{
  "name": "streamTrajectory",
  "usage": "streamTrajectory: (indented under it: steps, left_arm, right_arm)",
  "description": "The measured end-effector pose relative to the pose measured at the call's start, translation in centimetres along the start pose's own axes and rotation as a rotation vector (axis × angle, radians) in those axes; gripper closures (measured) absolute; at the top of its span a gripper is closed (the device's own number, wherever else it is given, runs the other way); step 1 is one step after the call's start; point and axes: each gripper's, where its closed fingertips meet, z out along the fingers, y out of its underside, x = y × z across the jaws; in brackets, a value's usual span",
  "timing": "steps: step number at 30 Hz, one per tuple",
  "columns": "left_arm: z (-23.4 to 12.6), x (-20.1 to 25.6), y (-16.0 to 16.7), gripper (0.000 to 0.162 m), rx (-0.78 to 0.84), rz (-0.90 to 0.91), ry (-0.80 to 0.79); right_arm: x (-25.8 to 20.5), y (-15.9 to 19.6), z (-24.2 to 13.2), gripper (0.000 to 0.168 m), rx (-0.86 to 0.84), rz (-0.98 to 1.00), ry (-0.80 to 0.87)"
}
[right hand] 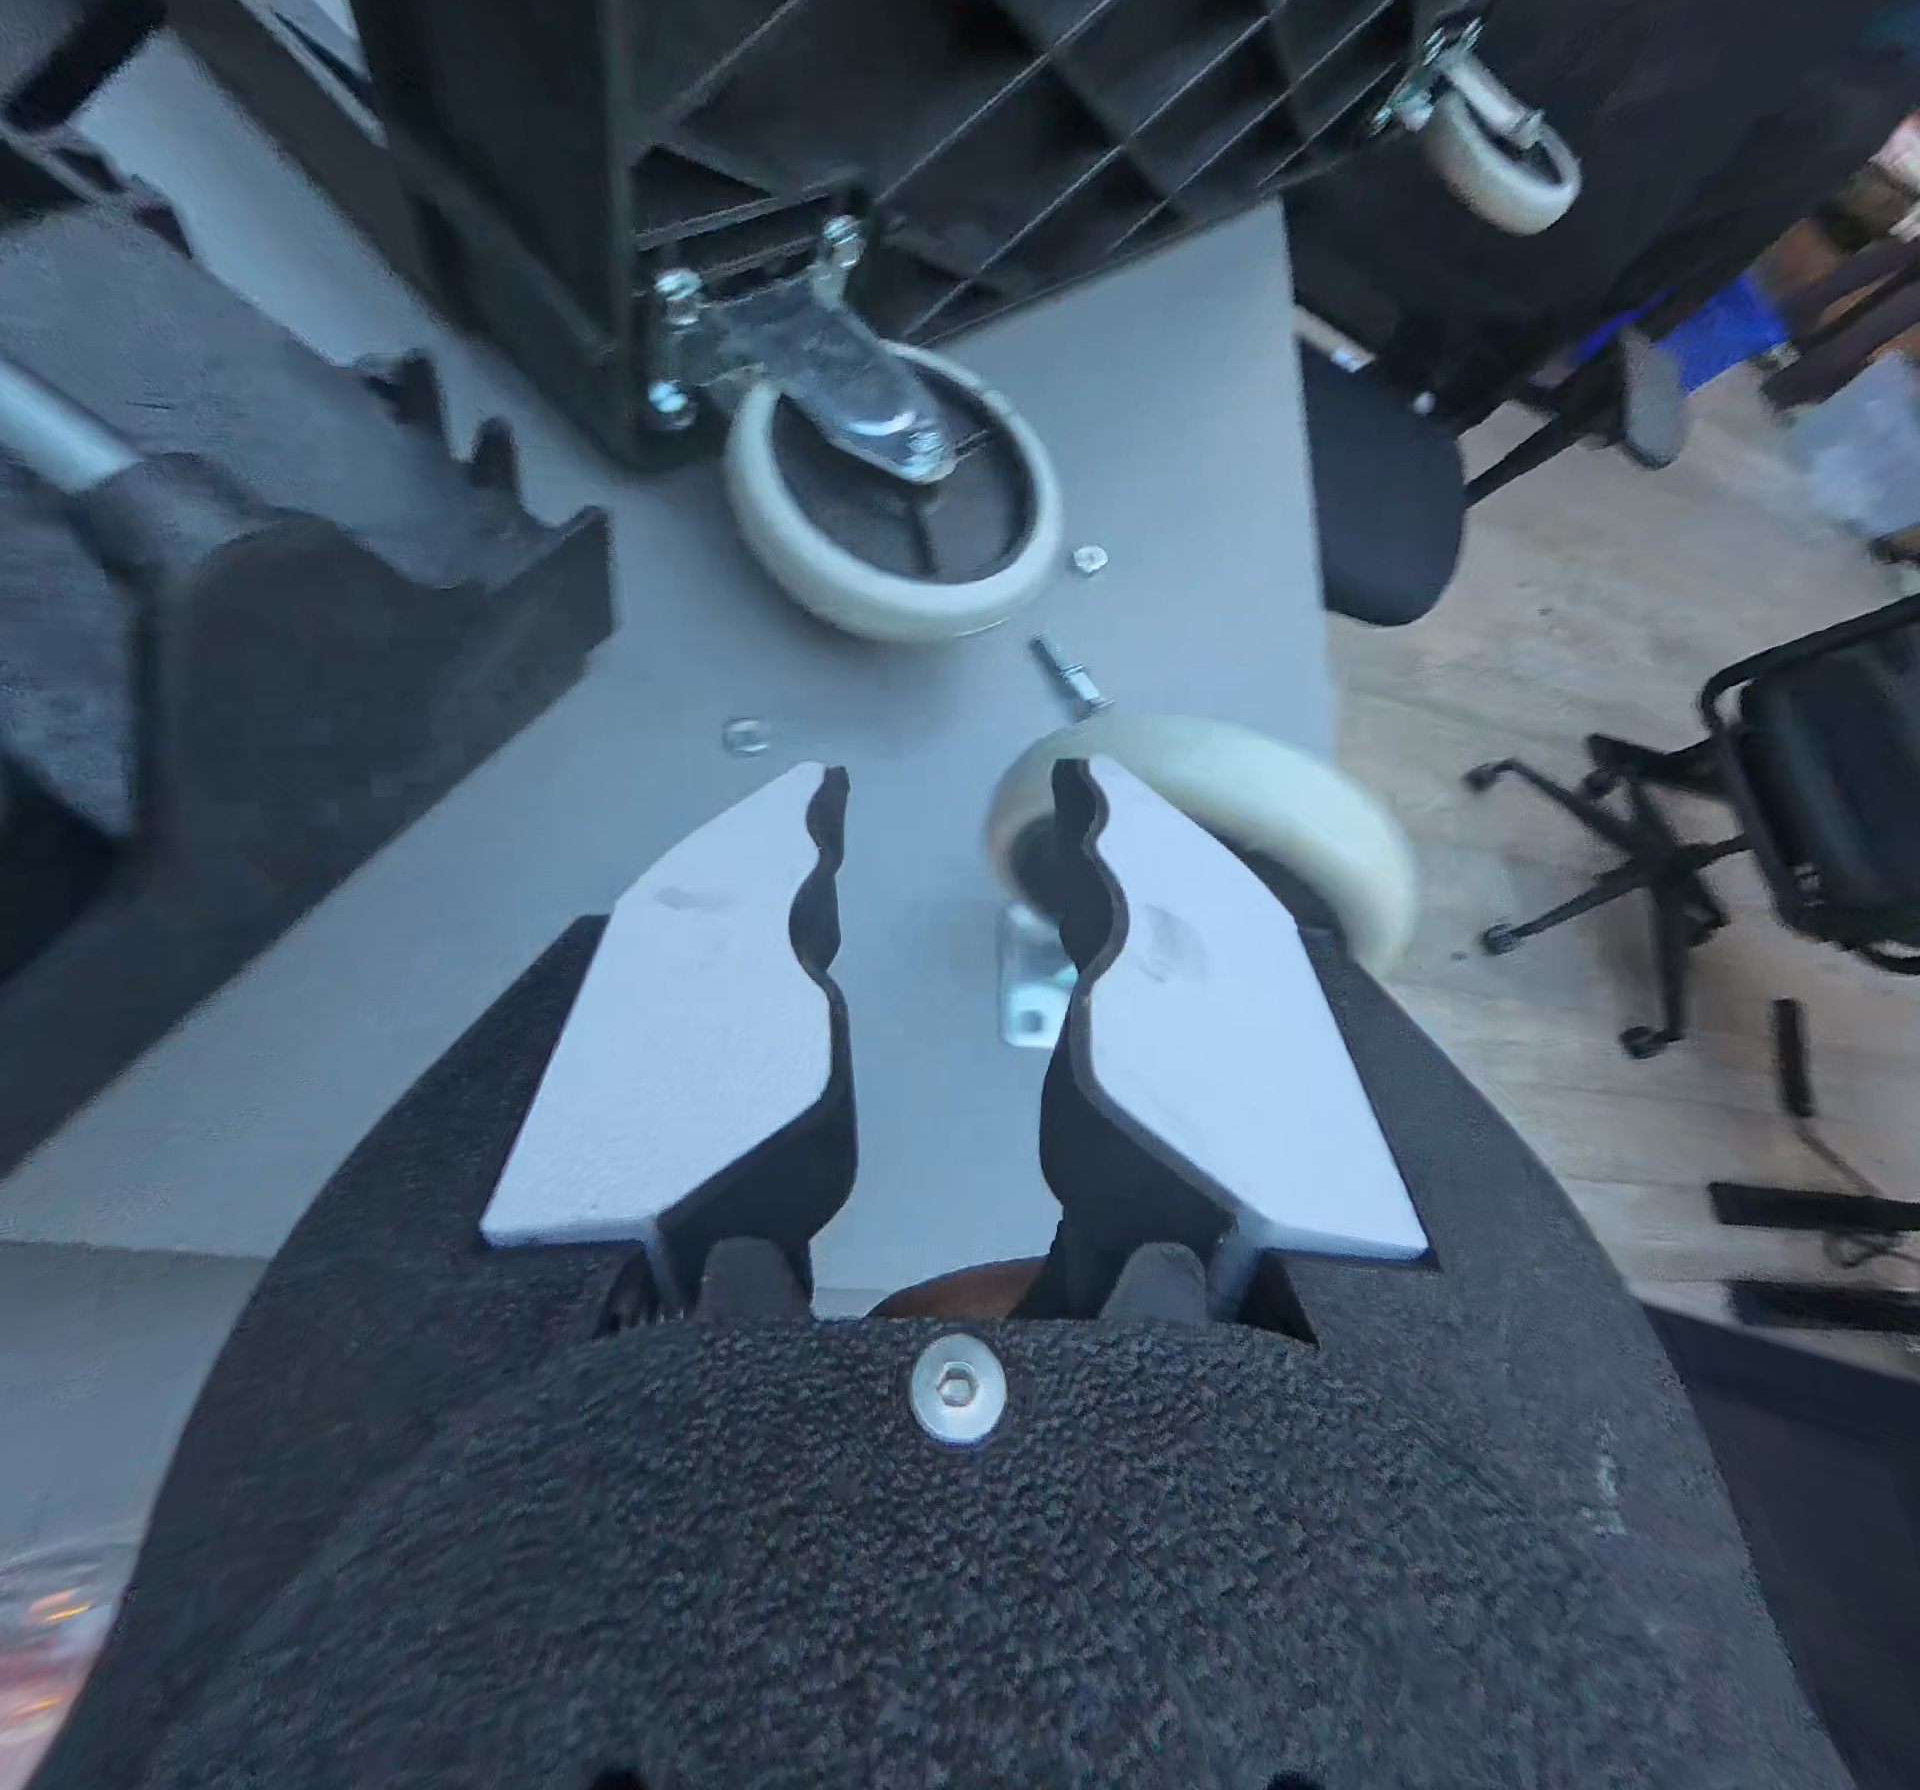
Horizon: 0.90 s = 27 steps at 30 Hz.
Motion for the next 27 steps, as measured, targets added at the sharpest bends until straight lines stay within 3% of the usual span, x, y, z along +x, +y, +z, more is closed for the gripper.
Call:
streamTrajectory:
  steps: [3, 7, 13, 18, 27]
  left_arm:
    - [0.3, 1.0, -0.4, 0.129, -0.004, 0.023, 0.011]
    - [0.7, 1.7, -1.2, 0.129, 0.021, 0.012, 0.018]
    - [0.5, 2.5, -0.5, 0.129, 0.056, -0.031, 0.005]
    - [0.5, 2.9, 2.8, 0.129, 0.043, -0.105, 0.003]
    - [1.2, 3.6, 5.8, 0.128, 0.03, -0.154, 0.018]
  right_arm:
    - [6.3, -2.6, 1.6, 0.128, -0.011, -0.144, 0.054]
    - [11.0, -4.3, 7.1, 0.135, -0.052, -0.207, -0.119]
    - [7.5, 2.5, 16.1, 0.138, -0.399, -0.333, -0.502]
    - [6.2, 6.8, 19.0, 0.138, -0.567, -0.39, -0.557]
    - [4.7, 8.9, 20.0, 0.138, -0.666, -0.371, -0.593]
